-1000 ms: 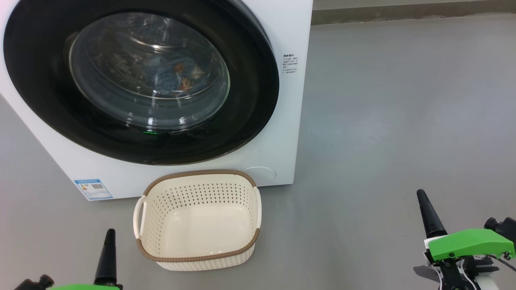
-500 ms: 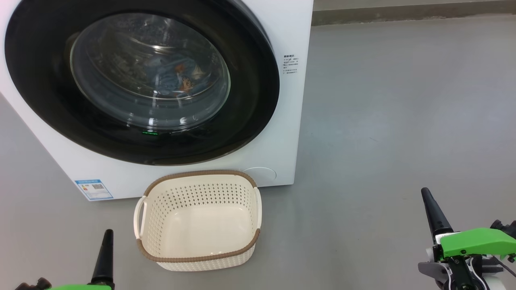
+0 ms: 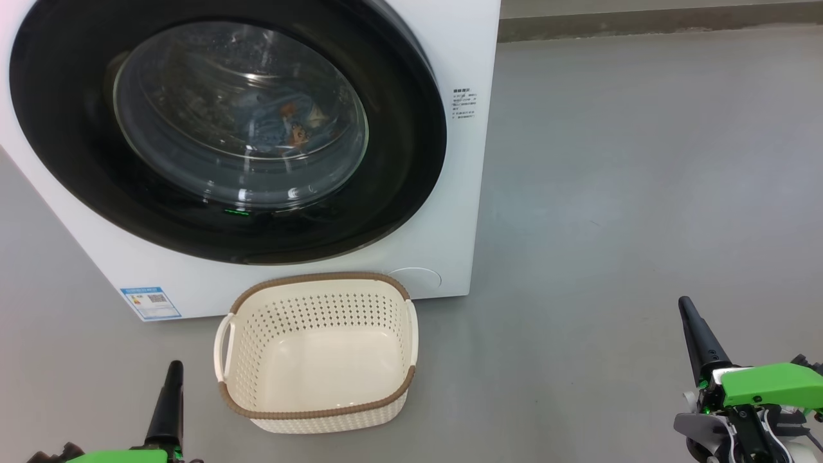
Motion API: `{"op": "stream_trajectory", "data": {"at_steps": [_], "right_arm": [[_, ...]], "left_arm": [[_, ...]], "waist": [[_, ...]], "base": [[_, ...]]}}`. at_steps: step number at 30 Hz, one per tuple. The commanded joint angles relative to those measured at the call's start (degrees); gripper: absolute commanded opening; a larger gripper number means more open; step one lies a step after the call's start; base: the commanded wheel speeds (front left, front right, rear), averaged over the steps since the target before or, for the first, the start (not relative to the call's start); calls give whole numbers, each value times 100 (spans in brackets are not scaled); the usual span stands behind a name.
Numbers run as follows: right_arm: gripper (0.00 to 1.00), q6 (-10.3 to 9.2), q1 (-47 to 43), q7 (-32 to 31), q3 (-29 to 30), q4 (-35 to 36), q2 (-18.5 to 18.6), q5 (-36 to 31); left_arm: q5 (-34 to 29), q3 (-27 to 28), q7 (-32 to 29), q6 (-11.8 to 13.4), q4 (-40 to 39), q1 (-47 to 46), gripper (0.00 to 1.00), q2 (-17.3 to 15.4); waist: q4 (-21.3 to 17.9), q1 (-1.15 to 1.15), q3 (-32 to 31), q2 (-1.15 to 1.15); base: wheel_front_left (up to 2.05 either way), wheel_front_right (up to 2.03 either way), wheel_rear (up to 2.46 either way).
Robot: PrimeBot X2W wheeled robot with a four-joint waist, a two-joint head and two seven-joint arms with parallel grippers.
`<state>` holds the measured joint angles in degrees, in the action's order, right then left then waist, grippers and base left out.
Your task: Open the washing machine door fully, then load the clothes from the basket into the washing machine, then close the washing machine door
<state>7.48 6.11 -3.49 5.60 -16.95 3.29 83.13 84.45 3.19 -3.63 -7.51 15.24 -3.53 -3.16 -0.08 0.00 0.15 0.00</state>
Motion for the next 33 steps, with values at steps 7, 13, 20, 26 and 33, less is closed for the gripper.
{"op": "stream_trajectory", "data": {"at_steps": [7,13,20,26,33], "right_arm": [[0,2,52,-160,-9,223,-3,520],[0,1,46,-261,58,254,-16,859],[0,1,45,-282,72,260,-19,921],[0,1,45,-283,73,260,-20,920],[0,1,45,-284,75,260,-22,919]], "left_arm": [[439,253,-155,3,-86,-282,0,-21],[727,311,-256,3,-77,-304,0,7],[781,322,-276,3,-74,-308,0,13],[780,323,-277,3,-74,-309,0,14],[779,325,-277,3,-74,-309,0,15]], "waist": [[4,0,-6,0],[8,0,-12,0],[8,0,-13,0],[8,0,-13,0],[8,0,-13,0]], "base": [[0,0,0],[0,0,0],[0,0,0],[0,0,0],[0,0,0]]}}
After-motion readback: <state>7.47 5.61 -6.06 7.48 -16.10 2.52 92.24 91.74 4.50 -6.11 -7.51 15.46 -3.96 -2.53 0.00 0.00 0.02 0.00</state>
